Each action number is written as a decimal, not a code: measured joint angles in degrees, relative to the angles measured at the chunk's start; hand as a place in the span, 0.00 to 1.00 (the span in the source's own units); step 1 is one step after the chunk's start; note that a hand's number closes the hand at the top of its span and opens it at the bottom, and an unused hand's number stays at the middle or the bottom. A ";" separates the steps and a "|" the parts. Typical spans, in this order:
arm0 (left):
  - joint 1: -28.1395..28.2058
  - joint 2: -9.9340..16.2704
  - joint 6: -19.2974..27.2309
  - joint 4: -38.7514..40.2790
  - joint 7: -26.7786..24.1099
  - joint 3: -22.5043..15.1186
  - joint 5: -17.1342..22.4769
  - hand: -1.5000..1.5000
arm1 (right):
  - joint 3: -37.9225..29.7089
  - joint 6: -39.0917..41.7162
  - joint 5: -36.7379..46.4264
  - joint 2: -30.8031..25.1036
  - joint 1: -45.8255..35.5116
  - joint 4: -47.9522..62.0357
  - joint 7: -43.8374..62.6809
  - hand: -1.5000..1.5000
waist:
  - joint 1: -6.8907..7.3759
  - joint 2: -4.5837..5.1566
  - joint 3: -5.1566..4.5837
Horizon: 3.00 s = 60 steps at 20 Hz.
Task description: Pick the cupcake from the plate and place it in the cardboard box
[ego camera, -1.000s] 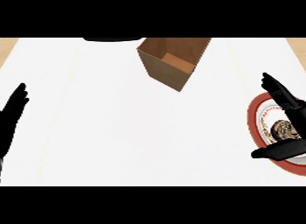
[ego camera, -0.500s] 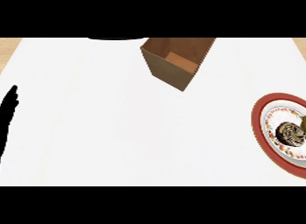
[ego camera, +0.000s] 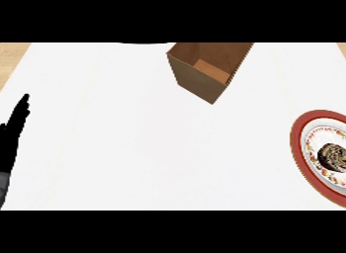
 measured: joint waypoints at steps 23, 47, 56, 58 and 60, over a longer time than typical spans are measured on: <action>0.96 -4.09 -2.60 0.74 0.40 5.24 -5.33 0.50 | 11.69 -2.89 29.42 10.02 -22.15 23.16 0.83 0.00 | -1.24 -0.55 -0.20; 2.33 -8.15 -6.07 -1.61 1.86 10.35 -11.03 0.50 | 9.20 2.43 32.98 10.49 -13.93 6.34 6.51 0.00 | -2.08 -0.82 -0.28; 1.15 -9.68 -7.56 1.14 -0.54 12.44 -12.61 0.50 | 5.84 -4.03 36.64 16.13 -14.34 7.69 10.15 1.00 | -1.92 -0.81 -0.56; 1.10 -9.97 -7.81 0.64 -0.12 12.43 -12.93 0.50 | 4.54 -6.46 36.97 16.83 -15.16 8.82 9.93 1.00 | -1.80 -0.76 -0.46; 1.69 -9.84 -8.34 0.68 -0.86 13.09 -12.86 0.50 | 3.36 -9.88 37.59 17.37 -15.33 10.44 8.99 1.00 | -1.71 -0.75 -0.48</action>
